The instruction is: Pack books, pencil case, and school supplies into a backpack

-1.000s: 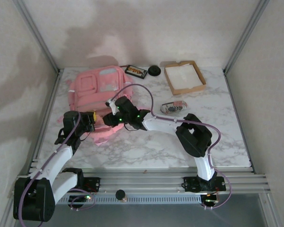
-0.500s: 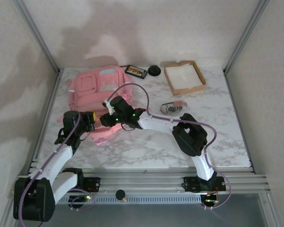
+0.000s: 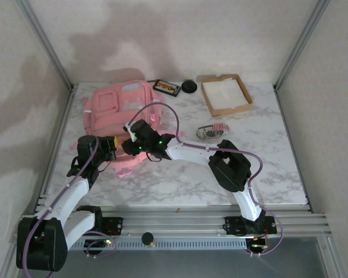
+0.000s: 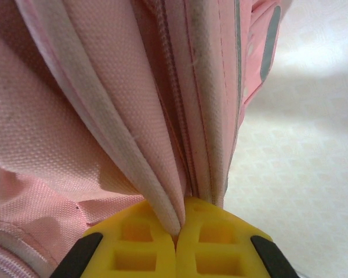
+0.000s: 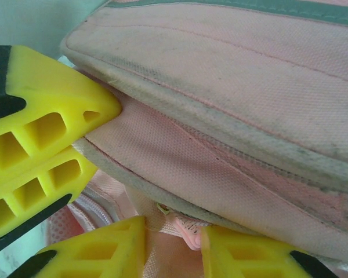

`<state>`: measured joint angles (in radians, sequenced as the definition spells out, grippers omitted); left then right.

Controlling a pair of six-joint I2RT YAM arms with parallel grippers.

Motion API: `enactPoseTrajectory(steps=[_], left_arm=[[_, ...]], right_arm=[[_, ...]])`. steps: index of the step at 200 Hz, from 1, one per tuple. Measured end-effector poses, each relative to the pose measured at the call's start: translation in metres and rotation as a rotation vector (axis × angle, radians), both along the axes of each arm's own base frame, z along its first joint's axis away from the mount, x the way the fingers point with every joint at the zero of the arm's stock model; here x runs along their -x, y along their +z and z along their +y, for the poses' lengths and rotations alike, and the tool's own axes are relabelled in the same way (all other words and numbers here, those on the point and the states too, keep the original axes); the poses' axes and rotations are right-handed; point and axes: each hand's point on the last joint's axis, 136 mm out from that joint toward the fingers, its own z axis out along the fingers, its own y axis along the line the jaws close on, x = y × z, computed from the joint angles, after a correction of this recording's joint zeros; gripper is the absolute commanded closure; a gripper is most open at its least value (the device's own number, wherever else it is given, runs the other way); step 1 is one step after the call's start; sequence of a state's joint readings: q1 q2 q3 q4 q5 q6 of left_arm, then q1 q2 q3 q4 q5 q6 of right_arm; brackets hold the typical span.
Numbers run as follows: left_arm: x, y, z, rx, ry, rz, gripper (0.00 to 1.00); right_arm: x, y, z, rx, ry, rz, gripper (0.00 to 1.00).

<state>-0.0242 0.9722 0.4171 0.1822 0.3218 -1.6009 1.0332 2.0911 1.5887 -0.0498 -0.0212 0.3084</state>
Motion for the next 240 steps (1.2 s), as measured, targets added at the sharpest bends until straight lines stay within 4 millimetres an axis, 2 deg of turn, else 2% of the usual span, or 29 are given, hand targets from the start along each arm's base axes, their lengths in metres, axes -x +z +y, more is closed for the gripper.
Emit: enactPoseTrajectory(steps=[64, 125, 149, 171, 240], left_arm=[[-0.004, 0.005, -0.001, -0.001, -0.006, -0.004, 1.00], [-0.002, 0.003, -0.005, 0.005, -0.029, 0.011, 1.00], [-0.005, 0.008, -0.005, -0.002, -0.031, 0.001, 1.00], [-0.006, 0.010, -0.005, -0.004, -0.032, -0.002, 1.00], [-0.006, 0.011, -0.003, -0.011, -0.026, 0.005, 1.00]], right_arm=[[-0.002, 0.001, -0.002, 0.048, 0.058, -0.102, 0.61], [-0.010, -0.005, -0.024, 0.022, 0.071, -0.127, 0.60], [-0.026, -0.007, -0.037, 0.016, 0.041, -0.125, 0.59], [-0.043, -0.008, -0.049, 0.007, 0.007, -0.137, 0.62], [-0.037, -0.012, -0.043, -0.014, 0.053, -0.187, 0.63]])
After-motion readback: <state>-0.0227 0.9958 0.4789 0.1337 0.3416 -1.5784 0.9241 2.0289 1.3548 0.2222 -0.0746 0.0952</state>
